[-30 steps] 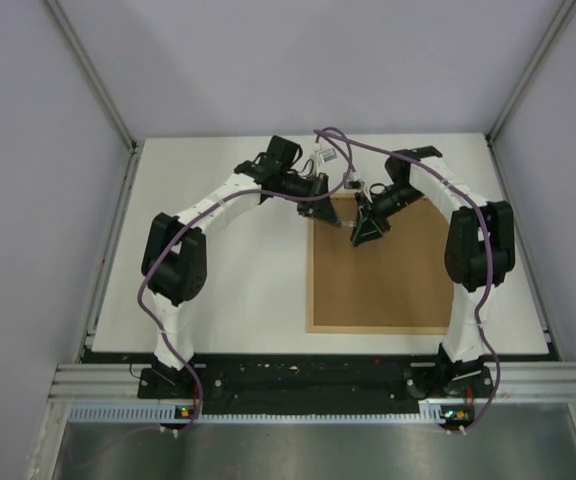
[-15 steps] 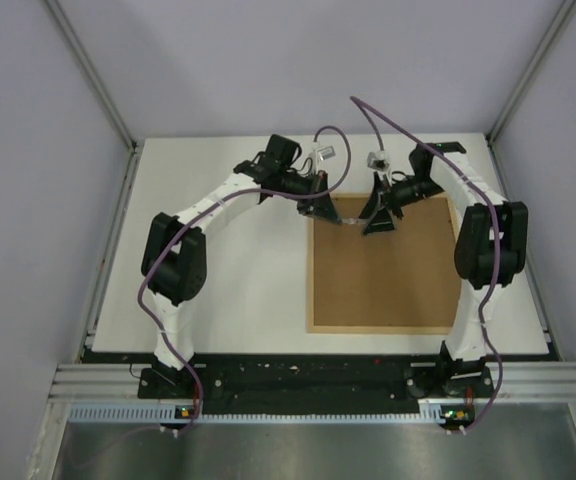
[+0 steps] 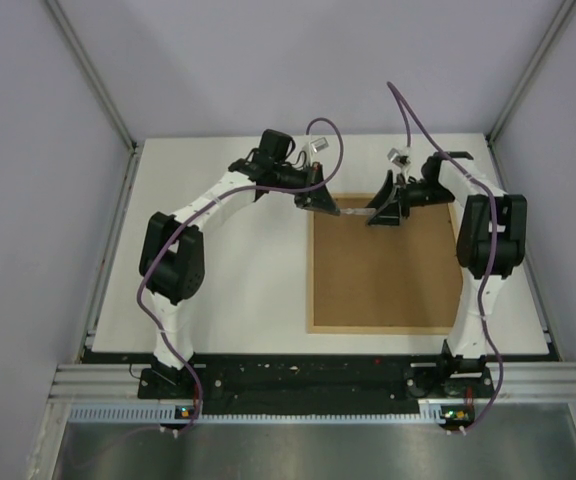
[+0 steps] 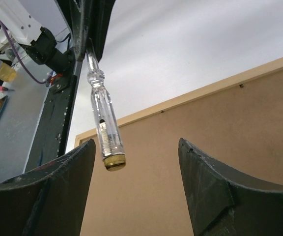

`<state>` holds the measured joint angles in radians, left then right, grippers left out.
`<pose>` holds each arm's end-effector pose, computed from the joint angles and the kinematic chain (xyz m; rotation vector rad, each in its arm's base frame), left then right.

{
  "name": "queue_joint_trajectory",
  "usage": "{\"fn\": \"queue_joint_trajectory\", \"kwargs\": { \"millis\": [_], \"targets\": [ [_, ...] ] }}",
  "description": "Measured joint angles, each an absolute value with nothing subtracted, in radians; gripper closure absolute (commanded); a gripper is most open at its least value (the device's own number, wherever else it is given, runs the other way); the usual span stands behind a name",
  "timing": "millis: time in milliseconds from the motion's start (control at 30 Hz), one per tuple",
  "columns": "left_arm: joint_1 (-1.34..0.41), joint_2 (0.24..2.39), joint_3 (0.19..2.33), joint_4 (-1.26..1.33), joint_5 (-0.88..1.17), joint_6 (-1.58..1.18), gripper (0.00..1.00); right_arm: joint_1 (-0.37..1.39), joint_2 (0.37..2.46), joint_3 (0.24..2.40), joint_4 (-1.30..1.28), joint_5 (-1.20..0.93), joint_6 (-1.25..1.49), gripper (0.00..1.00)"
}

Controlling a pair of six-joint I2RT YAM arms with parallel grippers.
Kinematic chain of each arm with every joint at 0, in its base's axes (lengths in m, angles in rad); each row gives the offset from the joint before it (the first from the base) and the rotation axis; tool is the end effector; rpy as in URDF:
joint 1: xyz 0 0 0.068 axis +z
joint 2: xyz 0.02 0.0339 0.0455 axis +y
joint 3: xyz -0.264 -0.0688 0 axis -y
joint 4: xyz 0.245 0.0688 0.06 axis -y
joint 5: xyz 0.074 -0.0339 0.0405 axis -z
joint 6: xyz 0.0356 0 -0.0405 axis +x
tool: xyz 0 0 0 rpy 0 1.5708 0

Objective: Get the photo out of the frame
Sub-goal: Adjust the screwdriver.

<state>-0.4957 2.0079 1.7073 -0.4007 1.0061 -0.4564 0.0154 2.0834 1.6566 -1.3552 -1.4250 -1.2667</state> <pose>0.3856 -0.2427 0.2774 0.6361 2.2999 -1.6227 0.3802 0.0411 0.2194 -1.0397 1.6968 1.5107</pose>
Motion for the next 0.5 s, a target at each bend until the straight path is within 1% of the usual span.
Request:
{"fn": "queue_joint_trajectory", "kwargs": {
  "millis": [233,500],
  "targets": [
    [-0.496,2.008,1.707,-0.388,1.008,-0.474,1.00,0.025,2.125,1.655,-1.354,-1.446,-1.276,0.42],
    [-0.496,2.008,1.706,-0.381,1.013,-0.478,1.00,0.074,2.125,1.657,-1.354,-1.455,-1.272,0.47]
  ]
}}
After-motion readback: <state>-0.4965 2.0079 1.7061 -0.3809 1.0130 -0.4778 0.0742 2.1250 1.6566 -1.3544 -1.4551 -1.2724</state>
